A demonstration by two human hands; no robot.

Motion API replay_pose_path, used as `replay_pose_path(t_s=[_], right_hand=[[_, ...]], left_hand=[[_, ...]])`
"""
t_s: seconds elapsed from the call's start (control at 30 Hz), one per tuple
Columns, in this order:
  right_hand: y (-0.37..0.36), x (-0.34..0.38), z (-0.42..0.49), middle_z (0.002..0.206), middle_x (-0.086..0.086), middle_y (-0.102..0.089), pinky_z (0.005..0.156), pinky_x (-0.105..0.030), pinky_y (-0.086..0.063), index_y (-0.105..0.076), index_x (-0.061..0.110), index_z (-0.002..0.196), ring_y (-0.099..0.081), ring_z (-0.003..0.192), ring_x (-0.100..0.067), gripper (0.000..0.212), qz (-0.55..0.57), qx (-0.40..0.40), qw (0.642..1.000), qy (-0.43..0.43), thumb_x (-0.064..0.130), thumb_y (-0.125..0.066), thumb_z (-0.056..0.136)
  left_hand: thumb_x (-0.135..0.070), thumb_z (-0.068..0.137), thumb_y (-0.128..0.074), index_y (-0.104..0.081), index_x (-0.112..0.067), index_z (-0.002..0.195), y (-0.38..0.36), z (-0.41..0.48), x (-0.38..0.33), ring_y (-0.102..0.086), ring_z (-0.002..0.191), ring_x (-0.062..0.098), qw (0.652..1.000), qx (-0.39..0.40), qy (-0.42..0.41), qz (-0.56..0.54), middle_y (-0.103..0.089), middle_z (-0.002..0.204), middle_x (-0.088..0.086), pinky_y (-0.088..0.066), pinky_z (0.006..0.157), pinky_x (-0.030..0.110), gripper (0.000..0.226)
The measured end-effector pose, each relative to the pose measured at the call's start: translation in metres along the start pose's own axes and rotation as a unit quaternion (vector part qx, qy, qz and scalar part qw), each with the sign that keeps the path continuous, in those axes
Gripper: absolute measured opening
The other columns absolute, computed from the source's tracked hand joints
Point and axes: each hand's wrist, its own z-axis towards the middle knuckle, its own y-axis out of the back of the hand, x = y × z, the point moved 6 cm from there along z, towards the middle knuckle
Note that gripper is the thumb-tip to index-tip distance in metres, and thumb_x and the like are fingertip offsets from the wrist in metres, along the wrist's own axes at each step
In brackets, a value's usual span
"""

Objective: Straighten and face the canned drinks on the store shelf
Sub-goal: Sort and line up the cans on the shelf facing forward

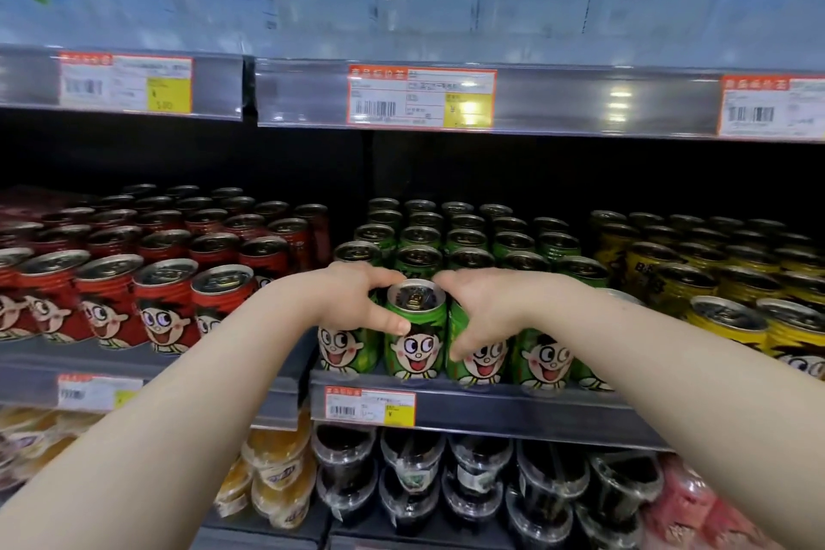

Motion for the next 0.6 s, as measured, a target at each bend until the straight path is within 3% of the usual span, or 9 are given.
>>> replay_pose_path(t_s=[0.2, 0.33, 0.47, 0.6], right_hand=[[-0.002, -0.004, -0.001, 0.149, 0.000, -0.034, 0.106, -0.033, -0.036, -0.019, 0.025, 0.146, -0.037, 0.133, -0.020, 0.092, 0.052, 0.001, 0.999, -0.003, 0.052, -0.069, 0.074], [-0.008, -0.004, -0.003, 0.157, 0.001, -0.020, 0.113, -0.039, -0.026, -0.003, 0.045, 0.145, -0.021, 0.142, -0.024, 0.087, 0.101, -0.020, 0.995, -0.006, 0.070, -0.050, 0.077], [-0.009, -0.004, 0.000, 0.155, 0.002, -0.024, 0.112, -0.042, -0.027, -0.012, 0.050, 0.143, -0.023, 0.142, -0.025, 0.070, 0.093, -0.046, 0.995, -0.011, 0.071, -0.040, 0.082], [-0.010, -0.006, 0.000, 0.155, 0.003, -0.025, 0.112, -0.042, -0.027, -0.015, 0.050, 0.142, -0.024, 0.142, -0.024, 0.070, 0.095, -0.051, 0.994, -0.012, 0.071, -0.041, 0.081]], left_hand=[[-0.057, 0.076, -0.062, -0.025, -0.036, 0.144, -0.001, -0.002, -0.002, -0.023, 0.139, 0.023, 1.000, -0.012, -0.021, 0.013, -0.028, 0.151, 0.002, -0.029, 0.112, 0.040, 0.080], [-0.041, 0.078, -0.069, -0.034, -0.029, 0.142, 0.013, -0.014, 0.002, -0.042, 0.124, 0.011, 0.986, -0.078, -0.064, -0.132, -0.037, 0.146, -0.002, -0.037, 0.098, 0.024, 0.074], [-0.024, 0.081, -0.069, -0.042, -0.027, 0.137, 0.015, -0.021, 0.021, -0.040, 0.129, 0.013, 0.983, -0.088, -0.045, -0.157, -0.040, 0.145, -0.004, -0.034, 0.096, 0.021, 0.062], [-0.028, 0.083, -0.066, -0.043, -0.029, 0.136, 0.010, -0.022, 0.025, -0.037, 0.132, 0.017, 0.985, -0.099, -0.034, -0.137, -0.037, 0.146, -0.003, -0.033, 0.098, 0.023, 0.058]])
